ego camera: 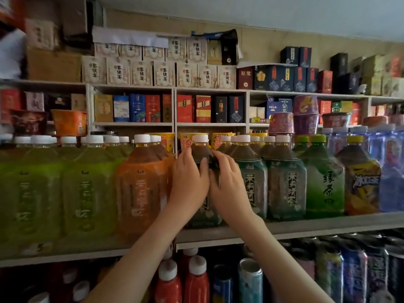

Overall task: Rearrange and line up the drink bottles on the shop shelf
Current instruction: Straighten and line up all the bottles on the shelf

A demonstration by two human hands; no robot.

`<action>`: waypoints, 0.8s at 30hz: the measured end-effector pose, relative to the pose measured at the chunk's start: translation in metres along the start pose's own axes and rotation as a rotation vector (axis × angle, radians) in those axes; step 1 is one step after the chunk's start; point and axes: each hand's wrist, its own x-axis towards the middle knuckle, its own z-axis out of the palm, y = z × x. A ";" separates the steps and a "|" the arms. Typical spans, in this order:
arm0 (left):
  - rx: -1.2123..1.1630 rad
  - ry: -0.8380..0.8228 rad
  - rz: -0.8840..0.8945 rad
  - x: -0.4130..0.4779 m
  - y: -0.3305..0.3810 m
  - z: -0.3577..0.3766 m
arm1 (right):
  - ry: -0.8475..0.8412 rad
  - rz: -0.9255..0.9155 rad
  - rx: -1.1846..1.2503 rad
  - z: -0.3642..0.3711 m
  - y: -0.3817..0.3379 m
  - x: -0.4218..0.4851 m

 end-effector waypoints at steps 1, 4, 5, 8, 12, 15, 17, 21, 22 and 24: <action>0.000 0.004 0.004 0.002 0.000 0.001 | -0.001 -0.016 -0.025 0.001 0.001 0.004; 0.001 -0.007 0.001 0.014 0.001 0.001 | 0.009 -0.040 -0.086 0.002 0.004 0.013; 0.024 -0.014 -0.010 0.019 0.002 0.001 | 0.016 -0.045 -0.088 0.001 0.004 0.016; 0.136 -0.004 -0.009 0.028 0.004 0.004 | 0.016 -0.064 -0.095 -0.002 0.007 0.022; 0.235 0.013 0.035 0.031 0.001 0.005 | 0.067 -0.090 -0.181 -0.010 0.014 0.031; 0.255 -0.026 0.020 0.038 -0.002 0.004 | 0.192 -0.047 -0.234 -0.022 0.022 0.045; 0.272 -0.018 0.016 0.040 -0.002 0.004 | 0.188 0.007 -0.212 -0.032 0.029 0.055; 0.242 0.002 0.017 0.041 -0.002 0.004 | 0.015 0.171 -0.122 -0.043 0.047 0.068; 0.222 0.005 0.018 0.041 -0.003 0.003 | -0.019 0.205 -0.117 -0.044 0.050 0.070; 0.197 0.005 0.021 0.039 -0.002 0.002 | -0.047 0.239 -0.125 -0.044 0.055 0.072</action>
